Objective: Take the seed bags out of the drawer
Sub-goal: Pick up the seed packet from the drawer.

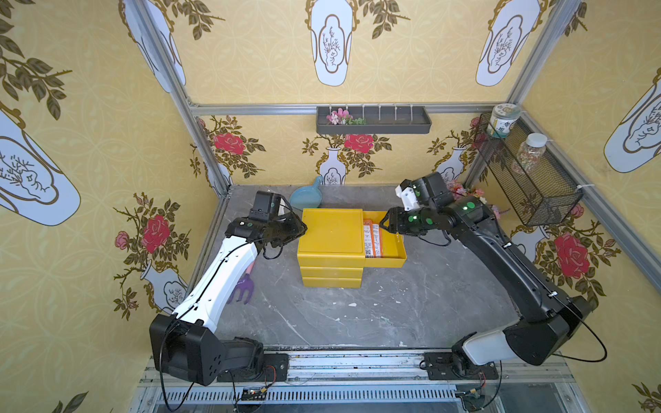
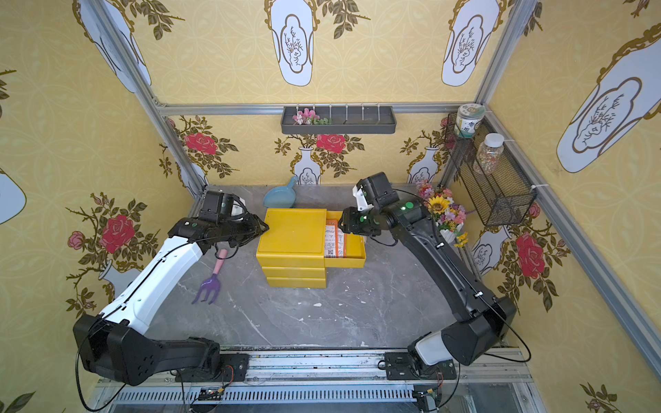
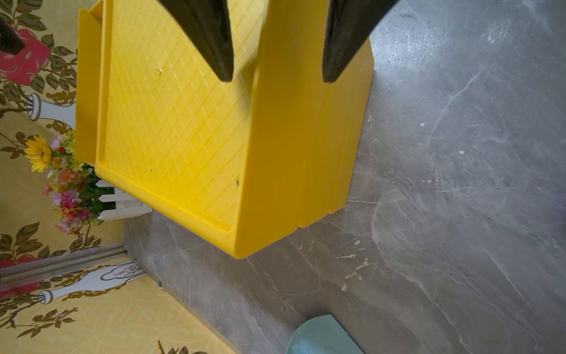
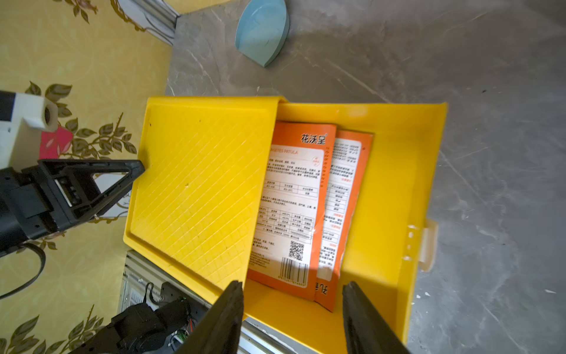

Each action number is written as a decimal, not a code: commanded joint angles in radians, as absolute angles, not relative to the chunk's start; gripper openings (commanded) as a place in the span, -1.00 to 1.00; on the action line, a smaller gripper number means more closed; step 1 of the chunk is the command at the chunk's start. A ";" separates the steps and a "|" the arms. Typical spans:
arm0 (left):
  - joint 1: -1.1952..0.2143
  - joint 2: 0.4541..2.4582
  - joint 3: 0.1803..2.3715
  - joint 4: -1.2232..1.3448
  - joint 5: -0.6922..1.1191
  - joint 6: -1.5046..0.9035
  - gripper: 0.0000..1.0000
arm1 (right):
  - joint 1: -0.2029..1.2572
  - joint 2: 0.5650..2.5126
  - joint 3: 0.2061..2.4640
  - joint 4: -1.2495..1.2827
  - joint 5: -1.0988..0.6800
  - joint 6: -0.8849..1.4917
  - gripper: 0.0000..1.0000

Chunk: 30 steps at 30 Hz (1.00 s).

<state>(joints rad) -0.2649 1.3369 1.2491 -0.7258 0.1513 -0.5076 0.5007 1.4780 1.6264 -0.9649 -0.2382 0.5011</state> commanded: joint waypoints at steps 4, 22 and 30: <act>-0.264 1.345 1.222 -0.707 0.223 -0.503 0.00 | 0.525 1.546 1.641 -0.946 -0.221 0.613 -0.03; -0.264 1.296 1.070 -0.688 0.210 -0.526 -0.14 | 0.512 1.717 1.649 -0.934 -0.180 0.615 -0.14; -0.265 1.317 1.057 -0.663 0.223 -0.554 -0.15 | 0.483 1.751 1.630 -0.886 -0.222 0.588 -0.14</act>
<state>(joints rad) -0.2623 1.2938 1.0786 -0.4923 0.2440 -0.5491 0.4892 1.7439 1.6371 -0.9169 -0.2008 0.6064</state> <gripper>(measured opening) 0.429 0.432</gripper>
